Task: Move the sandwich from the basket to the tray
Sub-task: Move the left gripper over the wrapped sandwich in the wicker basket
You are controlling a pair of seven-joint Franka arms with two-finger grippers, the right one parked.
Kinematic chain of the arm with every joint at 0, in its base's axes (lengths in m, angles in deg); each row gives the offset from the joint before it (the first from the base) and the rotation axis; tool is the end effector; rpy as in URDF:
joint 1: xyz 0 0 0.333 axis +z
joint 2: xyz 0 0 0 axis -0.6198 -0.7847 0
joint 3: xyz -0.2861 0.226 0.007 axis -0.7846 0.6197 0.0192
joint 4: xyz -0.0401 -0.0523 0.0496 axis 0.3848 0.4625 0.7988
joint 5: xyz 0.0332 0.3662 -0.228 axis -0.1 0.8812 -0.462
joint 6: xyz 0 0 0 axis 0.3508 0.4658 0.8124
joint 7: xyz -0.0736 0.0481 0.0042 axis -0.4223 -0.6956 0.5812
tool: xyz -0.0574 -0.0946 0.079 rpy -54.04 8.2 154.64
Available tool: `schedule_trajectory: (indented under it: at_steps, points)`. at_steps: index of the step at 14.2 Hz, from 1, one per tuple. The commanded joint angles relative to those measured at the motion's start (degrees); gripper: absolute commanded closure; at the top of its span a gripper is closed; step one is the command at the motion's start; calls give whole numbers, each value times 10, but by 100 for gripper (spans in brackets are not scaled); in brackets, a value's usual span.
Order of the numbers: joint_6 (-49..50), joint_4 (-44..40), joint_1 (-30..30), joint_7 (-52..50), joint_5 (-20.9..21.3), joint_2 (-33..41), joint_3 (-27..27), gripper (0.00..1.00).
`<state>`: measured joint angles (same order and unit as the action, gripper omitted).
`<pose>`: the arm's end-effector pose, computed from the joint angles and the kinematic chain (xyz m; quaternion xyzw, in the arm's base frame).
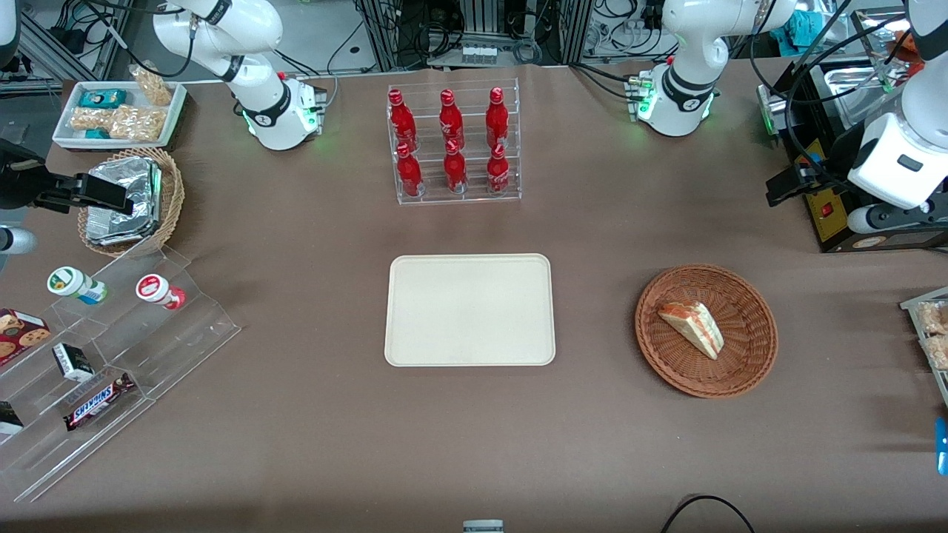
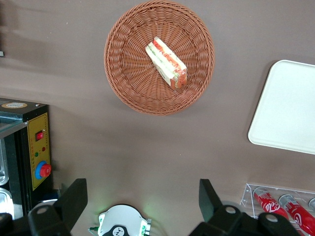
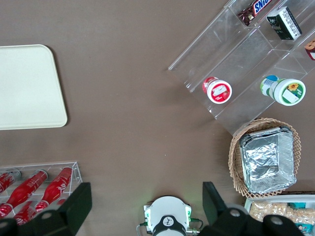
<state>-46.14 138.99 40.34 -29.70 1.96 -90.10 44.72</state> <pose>0.5739 -0.0625 0.6436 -0.9931 -0.0867 0.0783 0.0128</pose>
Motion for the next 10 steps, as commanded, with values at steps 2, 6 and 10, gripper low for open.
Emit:
schedule_trajectory:
  at_steps: [2, 6, 10]
  points:
    - [-4, -2, 5, 5, -6, 0, 2, 0]
    - [-3, -2, 5, 1, 1, -22, 2, 0]
    - [-32, 17, 9, -44, -5, -67, 5, 0]
